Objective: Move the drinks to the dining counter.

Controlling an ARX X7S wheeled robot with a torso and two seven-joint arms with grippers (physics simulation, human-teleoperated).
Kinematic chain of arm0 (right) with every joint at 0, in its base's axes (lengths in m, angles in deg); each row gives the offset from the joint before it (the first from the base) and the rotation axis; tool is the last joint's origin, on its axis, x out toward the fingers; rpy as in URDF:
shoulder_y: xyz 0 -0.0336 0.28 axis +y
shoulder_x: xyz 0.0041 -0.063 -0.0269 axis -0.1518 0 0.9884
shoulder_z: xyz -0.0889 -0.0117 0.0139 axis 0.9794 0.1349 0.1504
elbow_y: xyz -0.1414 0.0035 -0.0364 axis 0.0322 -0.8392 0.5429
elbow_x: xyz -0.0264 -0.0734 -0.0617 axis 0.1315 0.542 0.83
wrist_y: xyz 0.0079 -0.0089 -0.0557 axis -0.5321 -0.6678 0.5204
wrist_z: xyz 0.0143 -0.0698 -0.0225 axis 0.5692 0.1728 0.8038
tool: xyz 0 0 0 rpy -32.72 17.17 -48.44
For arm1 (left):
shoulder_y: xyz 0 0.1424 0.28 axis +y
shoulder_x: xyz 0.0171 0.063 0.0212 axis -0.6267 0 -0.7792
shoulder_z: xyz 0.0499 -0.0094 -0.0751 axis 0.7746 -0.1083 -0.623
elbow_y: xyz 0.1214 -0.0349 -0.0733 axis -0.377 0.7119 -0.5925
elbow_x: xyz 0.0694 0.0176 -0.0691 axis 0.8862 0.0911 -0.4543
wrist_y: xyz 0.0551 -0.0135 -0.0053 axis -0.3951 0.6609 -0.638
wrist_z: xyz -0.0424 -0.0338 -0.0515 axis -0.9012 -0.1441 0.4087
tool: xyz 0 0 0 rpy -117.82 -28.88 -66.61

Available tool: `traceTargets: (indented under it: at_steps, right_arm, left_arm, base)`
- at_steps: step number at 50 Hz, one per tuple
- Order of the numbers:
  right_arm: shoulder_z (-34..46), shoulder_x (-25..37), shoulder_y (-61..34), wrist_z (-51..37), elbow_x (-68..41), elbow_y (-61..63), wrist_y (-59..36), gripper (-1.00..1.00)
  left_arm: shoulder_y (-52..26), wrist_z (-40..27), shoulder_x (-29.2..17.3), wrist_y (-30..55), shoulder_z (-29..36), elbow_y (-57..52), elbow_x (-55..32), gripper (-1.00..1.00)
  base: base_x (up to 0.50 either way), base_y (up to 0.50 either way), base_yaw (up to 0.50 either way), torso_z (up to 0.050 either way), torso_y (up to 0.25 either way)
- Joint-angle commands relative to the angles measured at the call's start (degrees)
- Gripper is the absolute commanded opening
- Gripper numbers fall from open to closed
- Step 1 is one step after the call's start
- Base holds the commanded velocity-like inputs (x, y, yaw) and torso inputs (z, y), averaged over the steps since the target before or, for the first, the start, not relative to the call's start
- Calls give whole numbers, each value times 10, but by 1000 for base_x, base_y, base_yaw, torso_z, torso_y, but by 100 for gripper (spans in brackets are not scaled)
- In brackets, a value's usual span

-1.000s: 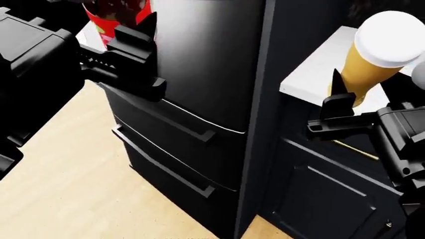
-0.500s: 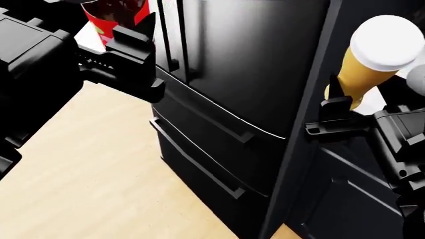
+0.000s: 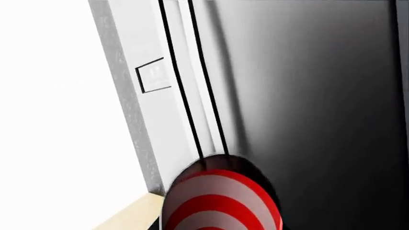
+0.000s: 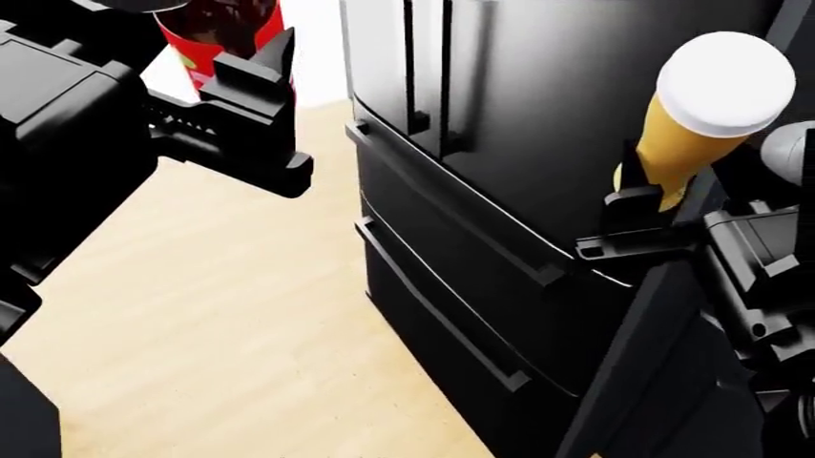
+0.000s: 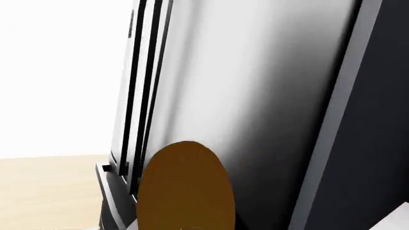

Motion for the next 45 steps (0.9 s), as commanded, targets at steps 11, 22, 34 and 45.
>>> traceTargets:
  at_steps: [11,22,34,45]
  right_arm:
    - [4,-2,-4,8,15,0,-2,-100]
    - [5,-1,3,12,21,3,1,-100]
    - [8,0,2,13,22,4,3,-100]
    - [11,0,2,15,24,4,4,-100]
  left_arm:
    - [3,1,-4,-8,1,0,6,-100]
    - [0,0,-4,-9,5,-1,4,-100]
    - [-2,1,-5,-10,7,-1,5,-100]
    - [-2,3,-5,-12,9,-1,7,-100]
  base:
    - [0,0,500,0,1]
    - [0,0,500,0,0]
    - [0,0,500,1,1]
    - [0,0,500,0,1]
